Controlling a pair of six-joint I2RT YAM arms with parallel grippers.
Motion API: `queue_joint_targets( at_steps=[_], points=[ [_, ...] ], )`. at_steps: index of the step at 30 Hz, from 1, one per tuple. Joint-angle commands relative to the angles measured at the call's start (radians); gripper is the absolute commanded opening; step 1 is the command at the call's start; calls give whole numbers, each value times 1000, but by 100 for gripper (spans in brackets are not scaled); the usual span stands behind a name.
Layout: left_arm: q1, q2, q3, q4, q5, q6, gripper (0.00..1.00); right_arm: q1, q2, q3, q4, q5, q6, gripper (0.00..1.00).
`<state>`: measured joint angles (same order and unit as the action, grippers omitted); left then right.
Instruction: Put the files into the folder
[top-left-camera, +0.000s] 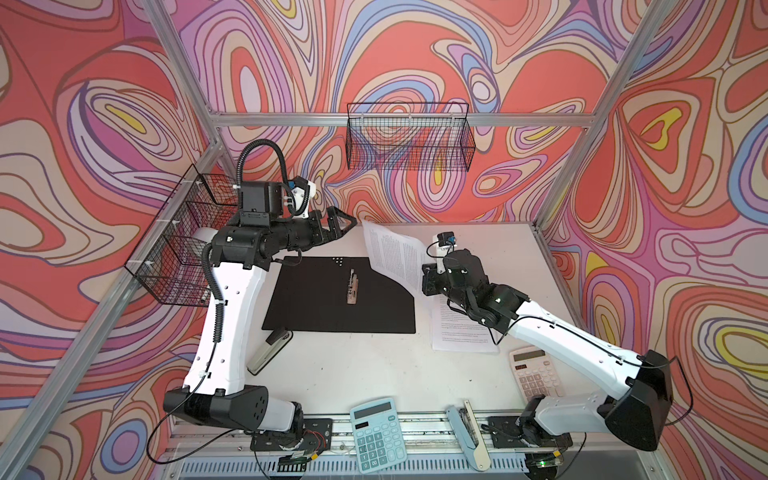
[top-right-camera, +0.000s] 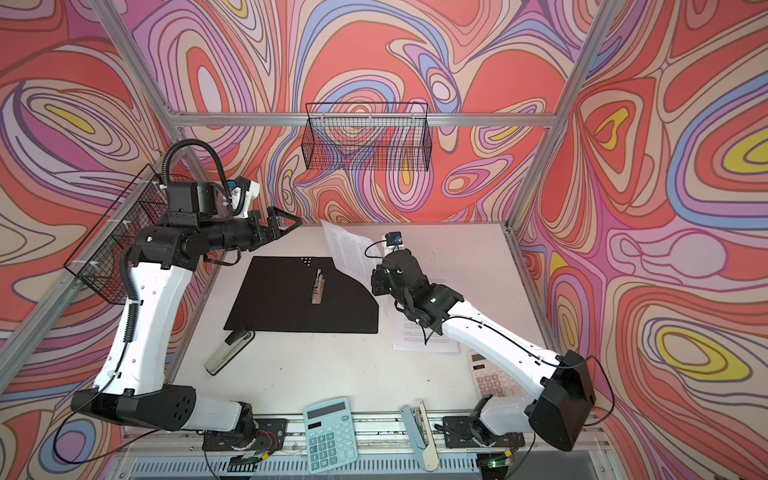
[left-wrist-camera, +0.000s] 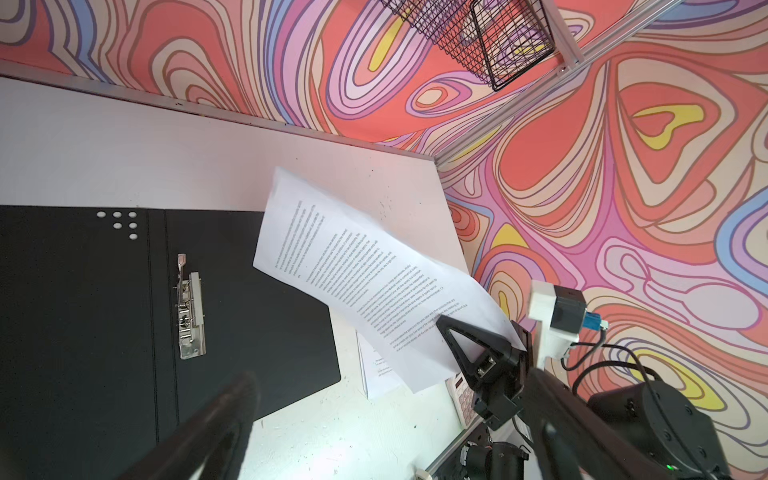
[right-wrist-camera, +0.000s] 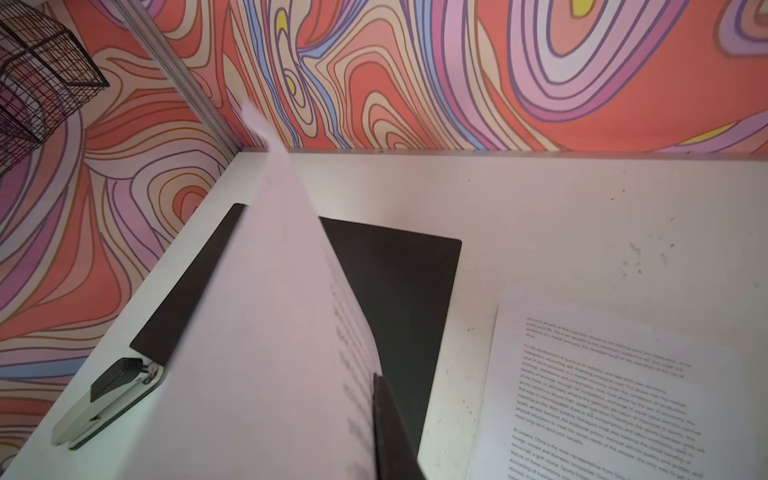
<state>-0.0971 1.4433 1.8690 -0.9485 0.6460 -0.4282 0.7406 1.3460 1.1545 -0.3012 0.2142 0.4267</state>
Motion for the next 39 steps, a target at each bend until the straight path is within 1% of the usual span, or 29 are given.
queue_joint_targets(
  at_steps=[1, 5, 10, 13, 22, 26, 31, 35, 39],
  points=[
    [7, 12, -13, -23, 4, 49, 100, -22, -9, -45, 5, -100, 90, 0],
    [7, 20, -5, -47, -26, 89, 100, -48, -44, -150, 118, -80, 186, 0],
    [7, 21, -21, -70, -36, 127, 100, -52, -38, -262, 236, -25, 315, 0],
    [7, 24, -35, -78, -40, 136, 100, -52, -31, -333, 329, 6, 399, 0],
    [7, 31, -105, -59, -37, 119, 100, -42, -11, -471, 468, 101, 605, 0],
    [7, 52, -131, -59, -25, 106, 100, -15, 23, -455, 446, 153, 647, 0],
    [7, 85, -140, -64, 8, 86, 100, 8, 109, -421, 470, 161, 697, 0],
    [7, 100, -137, -71, 18, 85, 100, 65, 164, -388, 445, 234, 762, 0],
    [7, 106, -138, -77, 19, 93, 100, 103, 209, -360, 456, 251, 790, 0]
  ],
)
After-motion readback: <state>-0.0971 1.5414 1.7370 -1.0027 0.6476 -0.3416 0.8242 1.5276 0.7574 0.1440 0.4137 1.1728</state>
